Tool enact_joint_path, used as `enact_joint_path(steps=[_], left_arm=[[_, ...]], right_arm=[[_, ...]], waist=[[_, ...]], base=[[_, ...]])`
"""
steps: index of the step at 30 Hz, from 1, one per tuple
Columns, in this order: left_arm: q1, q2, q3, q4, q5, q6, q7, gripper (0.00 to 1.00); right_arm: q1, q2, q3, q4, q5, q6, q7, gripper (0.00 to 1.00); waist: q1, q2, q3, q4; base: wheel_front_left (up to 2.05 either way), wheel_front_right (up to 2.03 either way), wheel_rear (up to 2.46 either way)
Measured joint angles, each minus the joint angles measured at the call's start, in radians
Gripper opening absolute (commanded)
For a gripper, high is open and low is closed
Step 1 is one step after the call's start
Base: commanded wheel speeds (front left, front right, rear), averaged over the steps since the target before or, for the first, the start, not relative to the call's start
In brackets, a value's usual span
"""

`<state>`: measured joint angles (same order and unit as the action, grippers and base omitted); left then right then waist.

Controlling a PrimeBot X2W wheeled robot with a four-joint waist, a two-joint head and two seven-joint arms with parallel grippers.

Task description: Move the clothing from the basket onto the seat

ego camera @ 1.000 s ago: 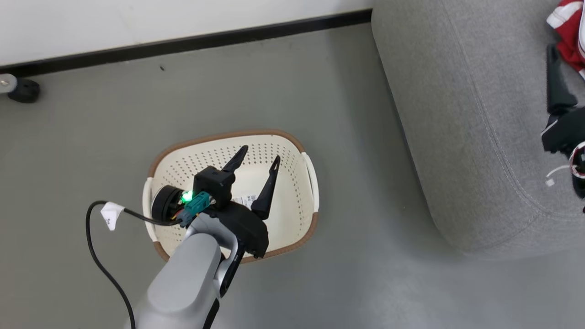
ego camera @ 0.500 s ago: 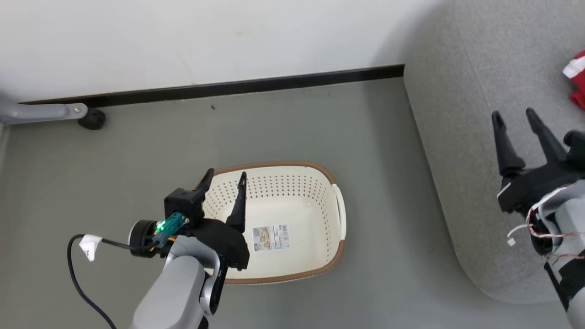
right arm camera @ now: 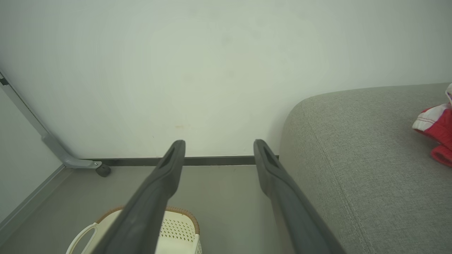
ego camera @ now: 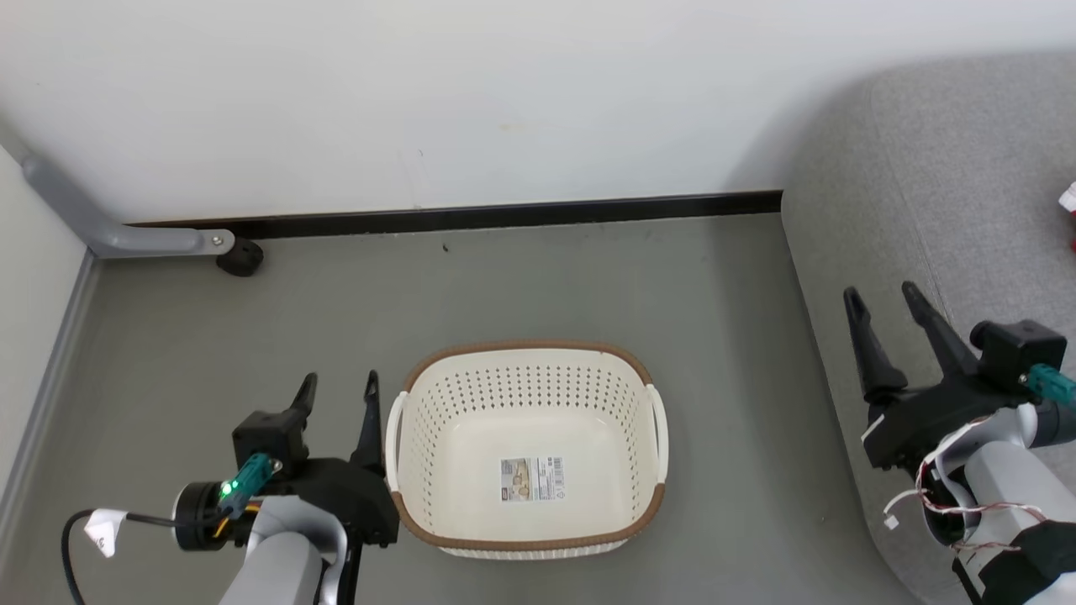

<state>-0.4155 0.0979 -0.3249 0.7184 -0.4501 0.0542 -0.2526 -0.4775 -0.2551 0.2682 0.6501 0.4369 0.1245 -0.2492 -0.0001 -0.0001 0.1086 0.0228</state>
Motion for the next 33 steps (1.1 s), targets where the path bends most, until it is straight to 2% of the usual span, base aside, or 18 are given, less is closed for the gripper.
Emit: enact_joint_path(steps=[10, 20, 33], left_arm=[[0.120, 0.028, 0.043, -0.069, 0.030, 0.016, 0.000, 1.00], [0.206, 0.014, 0.088, -0.130, 0.044, 0.032, 0.000, 1.00], [0.266, 0.007, 0.142, -0.199, 0.080, 0.043, 0.000, 1.00]], right_arm=[[0.089, 0.033, 0.005, -0.031, -0.017, -0.010, 0.000, 1.00], [0.158, 0.046, 0.003, -0.056, -0.044, -0.027, 0.000, 1.00], [0.190, 0.055, 0.000, -0.075, -0.068, -0.046, 0.000, 1.00]], waist=[[0.0001, 0.0000, -0.063, 0.014], [0.0000, 0.0001, -0.112, 0.017], [0.0001, 0.0001, -0.126, 0.006]], base=[[0.00, 0.00, 0.00], [0.00, 0.00, 0.00], [0.00, 0.00, 0.00]])
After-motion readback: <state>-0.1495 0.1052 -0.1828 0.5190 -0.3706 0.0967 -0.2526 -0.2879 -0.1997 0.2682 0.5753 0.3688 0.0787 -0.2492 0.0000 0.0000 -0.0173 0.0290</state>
